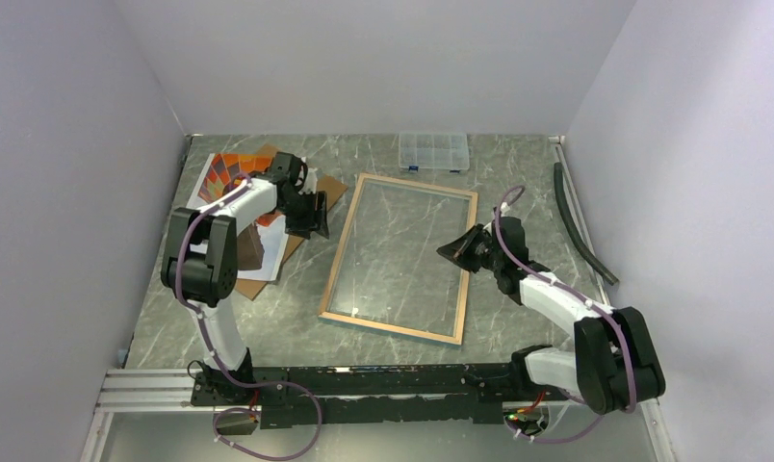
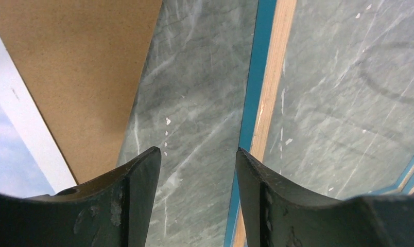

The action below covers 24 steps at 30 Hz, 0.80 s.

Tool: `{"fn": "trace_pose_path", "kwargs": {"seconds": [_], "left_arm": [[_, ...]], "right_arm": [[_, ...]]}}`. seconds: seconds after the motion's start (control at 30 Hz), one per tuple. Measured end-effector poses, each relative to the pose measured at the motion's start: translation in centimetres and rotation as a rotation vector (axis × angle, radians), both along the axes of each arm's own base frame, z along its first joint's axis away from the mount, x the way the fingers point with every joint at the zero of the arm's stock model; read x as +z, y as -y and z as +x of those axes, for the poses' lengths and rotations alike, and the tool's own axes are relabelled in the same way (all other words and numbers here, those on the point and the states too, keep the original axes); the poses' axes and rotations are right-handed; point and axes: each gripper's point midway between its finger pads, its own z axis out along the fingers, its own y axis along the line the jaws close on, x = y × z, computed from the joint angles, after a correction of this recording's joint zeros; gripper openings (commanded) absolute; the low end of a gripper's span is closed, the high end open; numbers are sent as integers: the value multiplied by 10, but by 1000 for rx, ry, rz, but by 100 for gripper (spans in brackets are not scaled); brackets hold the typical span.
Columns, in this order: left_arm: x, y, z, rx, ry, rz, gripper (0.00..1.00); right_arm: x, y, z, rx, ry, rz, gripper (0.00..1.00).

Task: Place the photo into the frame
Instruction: Place the photo frame item in the photo frame.

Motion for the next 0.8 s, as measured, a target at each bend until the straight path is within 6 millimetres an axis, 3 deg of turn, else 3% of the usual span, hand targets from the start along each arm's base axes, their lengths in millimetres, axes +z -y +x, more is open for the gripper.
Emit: {"fn": "trace_pose_path", "kwargs": {"seconds": [0.27, 0.8], "left_arm": [[-3, 8, 4, -19, 27, -6, 48], [-14, 14, -1, -37, 16, -4, 38]], "right_arm": [[-5, -7, -7, 48, -31, 20, 0], [-9, 3, -4, 32, -32, 5, 0]]}}
